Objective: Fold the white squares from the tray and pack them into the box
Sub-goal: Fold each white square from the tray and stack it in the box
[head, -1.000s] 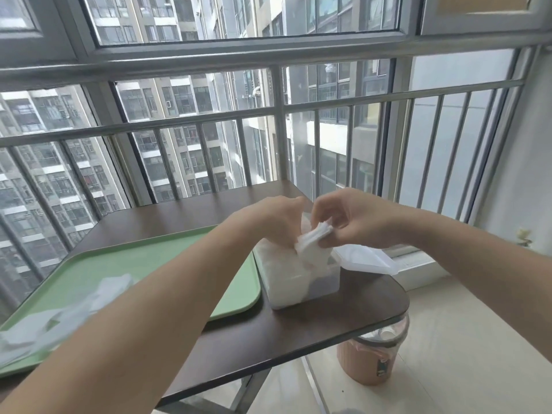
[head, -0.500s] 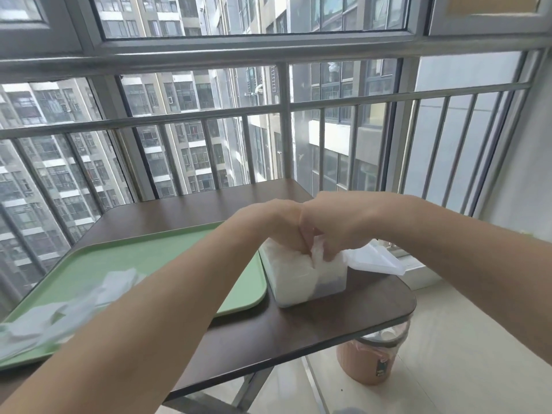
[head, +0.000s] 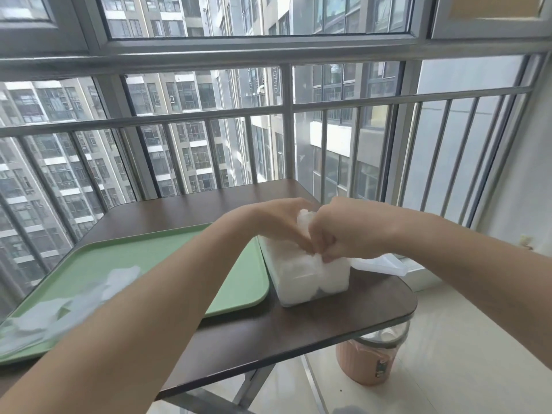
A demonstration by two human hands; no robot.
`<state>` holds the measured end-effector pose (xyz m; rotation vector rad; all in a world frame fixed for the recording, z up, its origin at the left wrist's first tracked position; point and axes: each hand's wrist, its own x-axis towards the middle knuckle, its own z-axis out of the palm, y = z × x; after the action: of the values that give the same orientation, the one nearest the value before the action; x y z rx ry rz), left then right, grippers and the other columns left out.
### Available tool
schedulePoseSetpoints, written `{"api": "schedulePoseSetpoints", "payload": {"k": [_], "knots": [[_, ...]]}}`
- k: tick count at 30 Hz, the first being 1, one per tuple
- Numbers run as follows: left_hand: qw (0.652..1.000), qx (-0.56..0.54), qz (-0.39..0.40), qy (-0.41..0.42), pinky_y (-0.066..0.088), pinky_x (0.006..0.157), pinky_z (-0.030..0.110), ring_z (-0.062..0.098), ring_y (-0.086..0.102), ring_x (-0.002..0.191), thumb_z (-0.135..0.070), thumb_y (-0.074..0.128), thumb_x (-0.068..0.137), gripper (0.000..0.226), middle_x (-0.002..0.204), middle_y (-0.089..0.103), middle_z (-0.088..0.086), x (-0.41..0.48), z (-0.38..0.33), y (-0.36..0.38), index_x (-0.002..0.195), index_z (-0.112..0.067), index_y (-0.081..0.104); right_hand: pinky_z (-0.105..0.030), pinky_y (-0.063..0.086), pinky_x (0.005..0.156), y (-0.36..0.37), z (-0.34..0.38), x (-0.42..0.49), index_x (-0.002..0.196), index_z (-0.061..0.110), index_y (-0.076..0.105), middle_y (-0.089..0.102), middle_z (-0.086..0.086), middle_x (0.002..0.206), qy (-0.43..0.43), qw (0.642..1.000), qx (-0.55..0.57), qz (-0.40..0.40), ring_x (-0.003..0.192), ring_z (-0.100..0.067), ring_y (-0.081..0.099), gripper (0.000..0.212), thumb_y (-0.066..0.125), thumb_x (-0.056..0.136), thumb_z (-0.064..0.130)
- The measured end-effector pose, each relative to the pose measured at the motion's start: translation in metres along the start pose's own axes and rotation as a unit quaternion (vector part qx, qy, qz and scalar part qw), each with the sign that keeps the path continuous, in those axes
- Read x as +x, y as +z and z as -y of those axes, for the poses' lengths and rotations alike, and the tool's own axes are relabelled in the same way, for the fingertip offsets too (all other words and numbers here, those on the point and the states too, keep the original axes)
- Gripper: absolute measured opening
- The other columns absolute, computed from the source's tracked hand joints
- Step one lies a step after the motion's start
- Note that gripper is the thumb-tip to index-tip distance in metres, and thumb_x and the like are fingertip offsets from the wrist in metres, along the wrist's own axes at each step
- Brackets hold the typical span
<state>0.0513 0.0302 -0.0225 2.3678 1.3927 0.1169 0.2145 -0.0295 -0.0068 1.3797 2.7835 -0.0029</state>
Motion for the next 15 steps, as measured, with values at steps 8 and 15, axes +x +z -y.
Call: {"api": "schedulePoseSetpoints", "payload": {"k": [8,15], "knots": [[0.979,-0.166,-0.118,-0.01,0.04,0.112,0.034,0.013,0.052,0.13,-0.035,0.078,0.085,0.066,0.142,0.054,-0.003,-0.044,0.03,-0.013,0.142,-0.022,0.048,-0.006,0.043,0.061,-0.015,-0.004,0.002,0.088,0.028,0.075,0.07,0.018,0.088,0.0,0.993,0.118,-0.015,0.075,0.01,0.06,0.009,0.068,0.09,0.022],[0.971,-0.126,-0.189,-0.075,0.051,0.102,0.034,0.008,0.067,0.105,-0.023,0.071,0.092,0.025,0.114,0.071,-0.006,-0.125,0.092,-0.032,0.116,-0.022,0.067,-0.017,0.052,0.071,-0.018,0.044,0.048,0.096,0.024,0.074,0.072,0.011,0.093,-0.031,0.976,0.198,-0.085,0.083,-0.002,0.065,0.009,0.067,0.091,0.026]]}}
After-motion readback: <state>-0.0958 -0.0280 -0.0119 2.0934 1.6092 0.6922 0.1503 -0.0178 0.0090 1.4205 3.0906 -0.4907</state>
